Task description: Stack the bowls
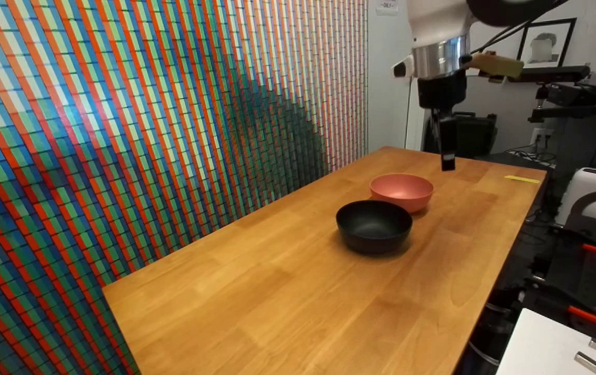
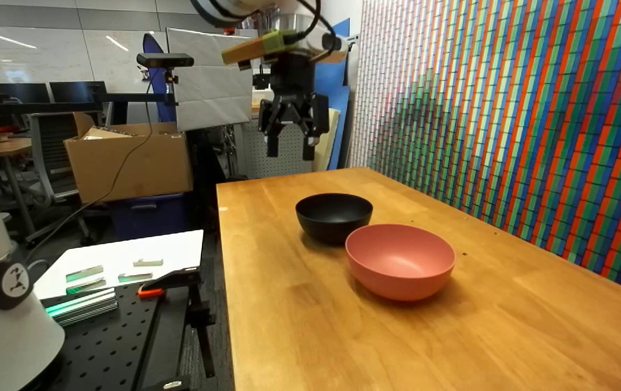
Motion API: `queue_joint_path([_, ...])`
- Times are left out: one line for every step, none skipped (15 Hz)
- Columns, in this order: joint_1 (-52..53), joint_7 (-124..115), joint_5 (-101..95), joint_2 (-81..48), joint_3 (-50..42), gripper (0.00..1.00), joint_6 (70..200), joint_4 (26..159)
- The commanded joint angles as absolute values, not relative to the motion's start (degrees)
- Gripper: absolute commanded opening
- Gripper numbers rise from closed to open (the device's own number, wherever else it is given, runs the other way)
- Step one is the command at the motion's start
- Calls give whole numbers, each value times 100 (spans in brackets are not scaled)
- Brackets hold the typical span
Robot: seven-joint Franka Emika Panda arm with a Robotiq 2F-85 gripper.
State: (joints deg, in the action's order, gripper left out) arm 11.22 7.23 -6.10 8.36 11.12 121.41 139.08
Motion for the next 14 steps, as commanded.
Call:
queue_joint_path([1398,14,-1484,145,1589,100,12498,13851])
queue_joint_path([1473,-201,-1811,-11,1677,100,12578,13871])
queue_joint_path([1542,-442,-2213,-139,1737,100,12700,13908])
queue_joint_path([1609,-652,-2571,-266,1764,100,12791,13922])
queue_joint_path([1674,-890,-2968,-415,1763,100,12896,13922])
queue_joint_path([1731,-1097,-3313,-560,1736,100,12974,13899])
queue_joint_path([1780,-1257,-3604,-724,1696,100,13049,13849])
queue_joint_path([1822,-1422,-3884,-863,1659,100,13121,13811])
queue_joint_path([1851,-1532,-4115,-1025,1631,100,13214,13757])
queue_joint_path([1882,-1606,-4317,-1161,1615,100,13279,13709])
queue_joint_path([1903,-1599,-4441,-1272,1612,100,13377,13676])
queue_joint_path([1914,-1555,-4516,-1381,1611,100,13470,13641])
queue_joint_path([1927,-1497,-4570,-1499,1610,100,13567,13592])
queue_joint_path([1938,-1430,-4602,-1608,1603,100,13638,13538])
